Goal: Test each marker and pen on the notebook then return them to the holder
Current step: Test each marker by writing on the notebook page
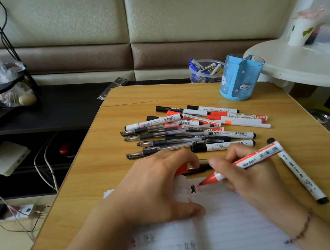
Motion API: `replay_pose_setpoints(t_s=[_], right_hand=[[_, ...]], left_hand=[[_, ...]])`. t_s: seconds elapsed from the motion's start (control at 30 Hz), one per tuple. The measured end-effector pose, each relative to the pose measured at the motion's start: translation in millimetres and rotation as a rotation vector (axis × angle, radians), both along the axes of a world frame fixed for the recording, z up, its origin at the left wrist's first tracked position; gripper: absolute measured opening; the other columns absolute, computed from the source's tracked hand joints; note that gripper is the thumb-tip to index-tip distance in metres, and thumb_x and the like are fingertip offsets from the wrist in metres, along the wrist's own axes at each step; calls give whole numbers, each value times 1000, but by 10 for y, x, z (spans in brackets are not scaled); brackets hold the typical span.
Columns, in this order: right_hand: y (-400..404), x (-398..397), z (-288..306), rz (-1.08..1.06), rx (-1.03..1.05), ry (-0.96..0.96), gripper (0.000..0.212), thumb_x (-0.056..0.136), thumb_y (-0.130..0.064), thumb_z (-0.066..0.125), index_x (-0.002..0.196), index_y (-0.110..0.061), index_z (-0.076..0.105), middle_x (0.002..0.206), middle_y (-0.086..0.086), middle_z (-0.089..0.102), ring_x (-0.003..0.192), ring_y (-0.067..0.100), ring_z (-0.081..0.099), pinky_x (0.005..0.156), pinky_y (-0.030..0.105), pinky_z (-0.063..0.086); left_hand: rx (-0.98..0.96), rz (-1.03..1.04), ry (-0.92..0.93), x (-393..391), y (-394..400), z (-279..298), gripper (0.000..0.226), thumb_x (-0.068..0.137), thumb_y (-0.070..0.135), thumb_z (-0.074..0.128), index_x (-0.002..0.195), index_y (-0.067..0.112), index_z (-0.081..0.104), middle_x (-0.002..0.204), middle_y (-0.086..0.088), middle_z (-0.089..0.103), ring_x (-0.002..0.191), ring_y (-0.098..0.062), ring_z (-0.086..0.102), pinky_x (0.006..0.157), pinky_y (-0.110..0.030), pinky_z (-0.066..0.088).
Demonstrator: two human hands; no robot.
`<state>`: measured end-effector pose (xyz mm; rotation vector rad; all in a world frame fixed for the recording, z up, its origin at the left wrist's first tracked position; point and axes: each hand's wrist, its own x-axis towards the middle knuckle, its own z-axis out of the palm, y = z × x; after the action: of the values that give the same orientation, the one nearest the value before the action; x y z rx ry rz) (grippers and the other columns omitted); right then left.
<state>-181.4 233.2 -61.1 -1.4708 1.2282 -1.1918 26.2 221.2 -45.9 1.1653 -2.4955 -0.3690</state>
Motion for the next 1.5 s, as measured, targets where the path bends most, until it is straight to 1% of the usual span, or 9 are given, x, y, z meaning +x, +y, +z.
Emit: replay_pose_setpoints(t_s=[0.13,0.27,0.53,0.7,0.87,1.03,1.17,1.37,1.5], right_hand=[[47,-82,72,82,23,-209,25,65,-35,78,72,-19,60,49,1,47,43,14,37,40,24,33],[69,-102,88,95,-28,-336,19,66,-31,66,74,-14,69,52,10,54,45,21,45,42,23,37],[62,-109,65,110,-49,-281,18,70,-30,66,77,-14,69,59,15,60,45,25,46,43,26,37],[79,-90,90,142,-77,-210,31,71,-45,76,89,-19,76,73,17,70,45,27,53,48,38,38],[121,-42,144,180,-109,-194,28,77,-42,73,94,-20,76,79,17,72,44,25,58,45,23,39],[149,-29,163,178,-142,-185,20,78,-34,71,92,-21,76,76,16,71,46,31,61,48,20,45],[152,-29,147,210,-162,-177,29,77,-44,74,93,-19,76,73,14,71,48,29,63,50,20,48],[176,-22,114,198,-264,-75,17,85,-30,68,93,-18,75,72,6,71,56,26,67,54,30,54],[161,-88,237,161,-333,82,14,86,-26,64,95,-26,74,83,-8,73,80,15,70,68,21,54]], left_hand=[[69,7,244,-9,-21,-72,29,96,25,53,124,26,48,104,28,43,100,6,45,83,-8,33],[-1,13,277,-19,-109,-168,31,100,14,45,129,20,54,117,14,54,113,-2,49,94,-17,40],[-94,-16,299,-29,-118,-168,26,96,31,51,117,19,61,95,16,56,87,-2,52,75,-11,40],[-142,-63,298,-54,-68,-109,35,100,42,38,112,16,60,93,11,56,82,-10,52,72,-25,42],[-103,-52,352,-52,-34,-76,39,101,40,34,96,10,59,84,2,54,74,-16,50,64,-36,42],[-41,-61,358,-58,-2,-43,30,98,32,36,94,12,58,82,3,55,73,-13,51,63,-33,42],[-7,-89,363,-72,12,-30,29,98,31,38,89,11,56,79,5,55,70,-9,49,62,-29,40],[23,-119,359,-125,5,-68,33,99,35,36,95,11,58,84,1,58,75,-16,54,66,-39,44],[-78,-72,401,-167,-33,-85,29,100,40,40,113,21,57,96,14,54,88,-3,52,76,-20,42]])
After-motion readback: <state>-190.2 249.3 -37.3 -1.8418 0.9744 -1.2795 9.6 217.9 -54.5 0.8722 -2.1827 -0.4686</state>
